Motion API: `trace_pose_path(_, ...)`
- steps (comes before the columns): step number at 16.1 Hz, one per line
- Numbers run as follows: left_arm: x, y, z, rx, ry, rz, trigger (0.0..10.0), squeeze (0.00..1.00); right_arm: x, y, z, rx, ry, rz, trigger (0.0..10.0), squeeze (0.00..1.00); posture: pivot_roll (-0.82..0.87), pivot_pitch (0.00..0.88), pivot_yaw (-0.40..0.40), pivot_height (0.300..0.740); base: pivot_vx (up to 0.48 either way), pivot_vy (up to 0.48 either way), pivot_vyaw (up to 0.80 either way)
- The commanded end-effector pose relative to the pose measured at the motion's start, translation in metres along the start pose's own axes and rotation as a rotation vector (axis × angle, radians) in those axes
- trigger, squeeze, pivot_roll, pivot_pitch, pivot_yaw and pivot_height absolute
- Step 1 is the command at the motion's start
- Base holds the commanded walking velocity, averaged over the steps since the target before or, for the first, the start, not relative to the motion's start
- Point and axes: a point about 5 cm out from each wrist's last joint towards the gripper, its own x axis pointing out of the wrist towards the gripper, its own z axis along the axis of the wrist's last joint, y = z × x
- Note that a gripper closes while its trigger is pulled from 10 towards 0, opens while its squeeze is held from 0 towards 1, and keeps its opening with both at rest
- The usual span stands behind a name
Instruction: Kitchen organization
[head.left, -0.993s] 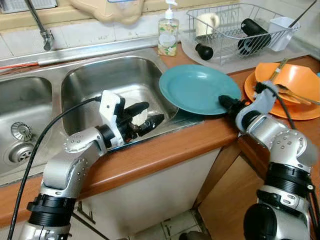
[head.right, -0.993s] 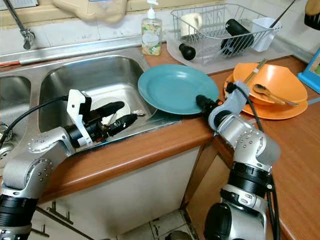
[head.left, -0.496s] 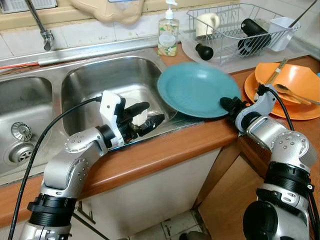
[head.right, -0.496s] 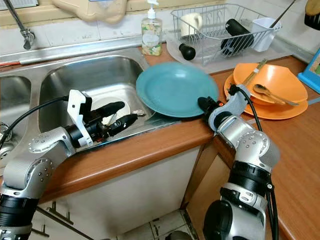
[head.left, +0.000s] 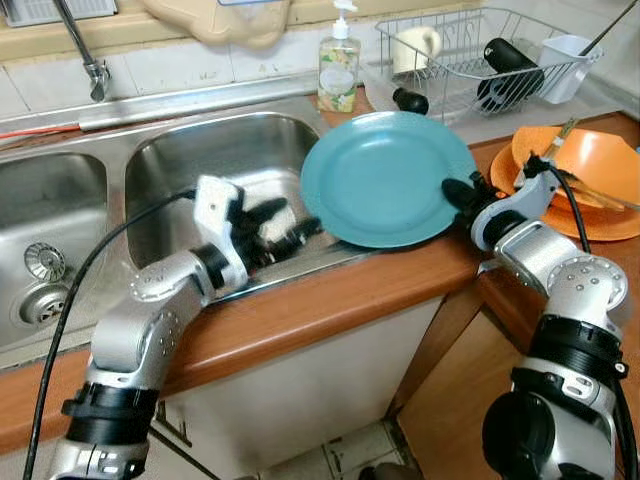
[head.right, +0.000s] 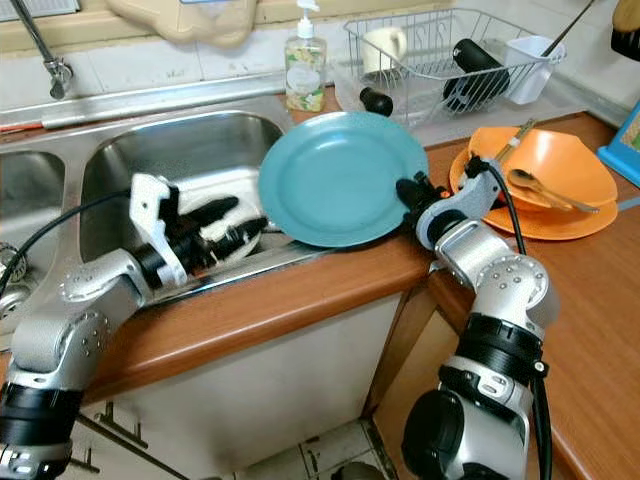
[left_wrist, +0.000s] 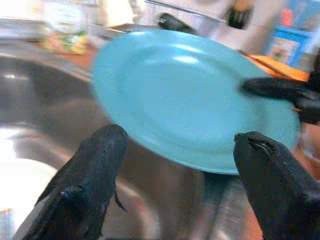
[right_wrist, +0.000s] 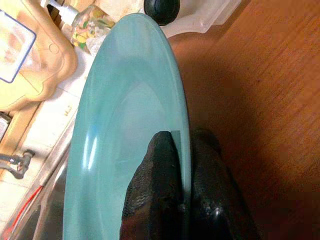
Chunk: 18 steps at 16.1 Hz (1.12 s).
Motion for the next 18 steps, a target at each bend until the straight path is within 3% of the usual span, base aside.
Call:
trace_pose_path(1, 0.002, 0.007, 0.006, 0.003, -0.027, 0.059, 10.0, 1.0, -0.003, 0.015, 0.008, -0.011, -0.034, 0.083, 0.0, 0.0, -0.14, 0.0, 0.039, 0.74, 0.0, 0.0, 0.0)
trace_pose_path(3, 0.006, 0.017, 0.005, -0.001, -0.022, 0.149, 10.0, 0.97, -0.006, 0.031, 0.013, -0.029, -0.054, 0.191, 0.0, 0.0, -0.14, 0.0, 0.042, 0.74, 0.0, 0.0, 0.0)
trace_pose_path(4, 0.007, 0.019, 0.004, -0.013, -0.025, 0.17, 10.0, 0.06, -0.008, 0.036, 0.013, -0.034, -0.056, 0.221, 0.0, 0.0, -0.14, 0.0, 0.042, 0.74, 0.0, 0.0, 0.0)
trace_pose_path(5, 0.009, 0.022, 0.004, -0.062, -0.044, 0.194, 10.0, 0.0, -0.011, 0.046, 0.014, -0.044, -0.057, 0.288, 0.0, 0.0, -0.15, 0.0, 0.046, 0.74, 0.0, 0.0, 0.0)
trace_pose_path(8, 0.014, 0.021, 0.001, -0.149, -0.062, 0.167, 10.0, 0.0, -0.017, 0.059, 0.009, -0.06, -0.026, 0.394, 0.0, 0.0, -0.15, 0.0, 0.043, 0.74, 0.0, 0.0, 0.0)
trace_pose_path(11, 0.018, 0.009, 0.014, -0.343, -0.201, 0.023, 10.0, 0.0, -0.02, 0.06, 0.002, -0.077, 0.004, 0.422, 0.0, 0.0, -0.15, 0.0, 0.043, 0.74, 0.0, 0.0, 0.0)
trace_pose_path(12, 0.016, 0.003, 0.02, -0.428, -0.264, -0.062, 8.5, 0.0, -0.02, 0.06, 0.001, -0.081, 0.004, 0.42, 0.0, 0.0, -0.15, 0.0, 0.044, 0.74, 0.0, 0.0, 0.0)
trace_pose_path(13, 0.013, 0.0, 0.023, -0.464, -0.299, -0.102, 4.9, 0.0, -0.02, 0.059, 0.0, -0.09, 0.007, 0.415, 0.0, 0.0, -0.15, 0.0, 0.047, 0.74, 0.0, 0.0, 0.0)
trace_pose_path(15, 0.01, -0.004, 0.027, -0.504, -0.327, -0.165, 2.7, 0.0, -0.02, 0.057, -0.002, -0.089, 0.012, 0.411, 0.0, 0.0, -0.14, 0.0, 0.046, 0.74, 0.0, 0.0, 0.0)
trace_pose_path(17, 0.008, -0.007, 0.027, -0.502, -0.319, -0.198, 1.4, 0.0, -0.02, 0.057, -0.003, -0.088, 0.016, 0.413, 0.0, 0.0, -0.14, 0.0, 0.046, 0.74, 0.0, 0.0, 0.0)
trace_pose_path(18, 0.009, -0.006, 0.023, -0.491, -0.3, -0.177, 0.0, 0.0, -0.02, 0.057, -0.004, -0.085, 0.02, 0.417, 0.0, 0.0, -0.14, 0.0, 0.046, 0.74, 0.0, 0.0, 0.0)
